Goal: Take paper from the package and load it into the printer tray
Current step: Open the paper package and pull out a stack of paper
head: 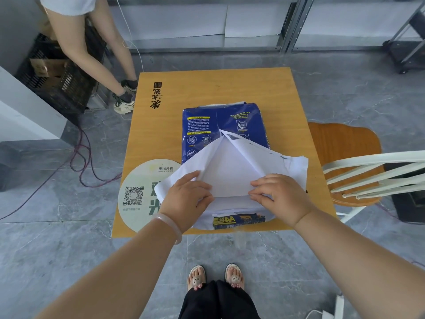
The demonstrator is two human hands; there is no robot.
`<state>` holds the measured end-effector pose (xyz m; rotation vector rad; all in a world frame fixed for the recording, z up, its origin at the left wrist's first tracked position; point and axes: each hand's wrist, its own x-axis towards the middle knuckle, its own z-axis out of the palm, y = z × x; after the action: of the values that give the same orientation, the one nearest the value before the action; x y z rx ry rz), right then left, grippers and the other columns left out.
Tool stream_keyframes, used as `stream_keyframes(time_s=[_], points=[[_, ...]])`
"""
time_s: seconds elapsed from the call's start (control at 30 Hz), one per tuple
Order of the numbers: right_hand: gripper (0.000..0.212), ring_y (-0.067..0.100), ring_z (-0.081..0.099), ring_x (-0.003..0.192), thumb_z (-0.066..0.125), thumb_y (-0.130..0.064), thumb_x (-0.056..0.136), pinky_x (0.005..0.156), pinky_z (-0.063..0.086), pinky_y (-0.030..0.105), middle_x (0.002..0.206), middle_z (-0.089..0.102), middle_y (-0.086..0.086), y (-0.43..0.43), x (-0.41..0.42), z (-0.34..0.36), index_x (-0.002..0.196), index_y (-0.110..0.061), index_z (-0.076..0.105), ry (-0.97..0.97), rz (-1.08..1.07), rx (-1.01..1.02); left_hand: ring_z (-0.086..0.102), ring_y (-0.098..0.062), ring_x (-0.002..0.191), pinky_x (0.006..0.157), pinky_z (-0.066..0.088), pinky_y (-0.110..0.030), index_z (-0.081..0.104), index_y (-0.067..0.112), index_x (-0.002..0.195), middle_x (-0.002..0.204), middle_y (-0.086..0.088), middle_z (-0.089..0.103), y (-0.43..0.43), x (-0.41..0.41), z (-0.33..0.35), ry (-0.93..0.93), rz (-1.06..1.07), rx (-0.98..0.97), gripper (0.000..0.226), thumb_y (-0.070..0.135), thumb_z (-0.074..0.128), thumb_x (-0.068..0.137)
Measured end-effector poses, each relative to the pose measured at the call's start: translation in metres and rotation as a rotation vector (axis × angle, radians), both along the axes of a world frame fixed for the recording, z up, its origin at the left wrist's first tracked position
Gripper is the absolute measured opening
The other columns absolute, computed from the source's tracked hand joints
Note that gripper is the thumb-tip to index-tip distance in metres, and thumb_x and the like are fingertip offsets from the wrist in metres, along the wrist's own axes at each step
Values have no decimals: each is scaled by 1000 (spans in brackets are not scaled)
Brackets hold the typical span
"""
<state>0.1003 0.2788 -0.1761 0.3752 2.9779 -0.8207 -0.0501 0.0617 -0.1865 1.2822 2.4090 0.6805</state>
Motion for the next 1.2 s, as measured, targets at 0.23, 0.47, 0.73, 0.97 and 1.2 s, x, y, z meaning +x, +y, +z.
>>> stream_keyframes(time_s=[0.23, 0.47, 0.73, 0.97, 1.2], points=[[12, 17, 68, 88, 69, -22, 84, 81, 51, 28, 92, 76, 0, -4, 5, 3, 87, -14, 77, 97, 16, -10, 54, -26, 122, 106, 34, -53, 72, 17, 76, 83, 7, 73, -3, 16, 11, 160, 38, -23, 13, 20, 65, 86], [18, 18, 69, 81, 66, -28, 82, 74, 56, 32, 82, 76, -4, -25, 47, 4, 85, -14, 77, 179, 49, 26, 67, -18, 74, 89, 50, -38, 69, 19, 72, 69, 8, 70, -24, 47, 12, 184, -38, 68, 26, 33, 55, 89], [25, 17, 60, 103, 80, -28, 71, 93, 44, 34, 106, 71, -1, -41, 75, -12, 94, -17, 76, 140, -45, -42, 67, -16, 89, 84, 51, -37, 74, 23, 84, 94, 10, 73, -46, 73, 1, 77, -24, 60, 21, 41, 64, 81], [33, 3, 58, 90, 64, -22, 86, 71, 40, 12, 104, 58, -9, -38, 72, -10, 120, -21, 61, 27, -580, -346, 57, -2, 81, 76, 49, -18, 69, 16, 103, 104, 4, 60, -47, 78, 4, -286, 574, 134, 17, 18, 64, 86], [35, 24, 63, 94, 68, -24, 82, 81, 53, 39, 97, 66, 0, -25, 53, -9, 115, -14, 62, -189, -835, -569, 68, -27, 84, 77, 58, -48, 55, 19, 106, 99, -5, 66, -37, 50, 4, -798, 893, -45, 23, 14, 54, 84]])
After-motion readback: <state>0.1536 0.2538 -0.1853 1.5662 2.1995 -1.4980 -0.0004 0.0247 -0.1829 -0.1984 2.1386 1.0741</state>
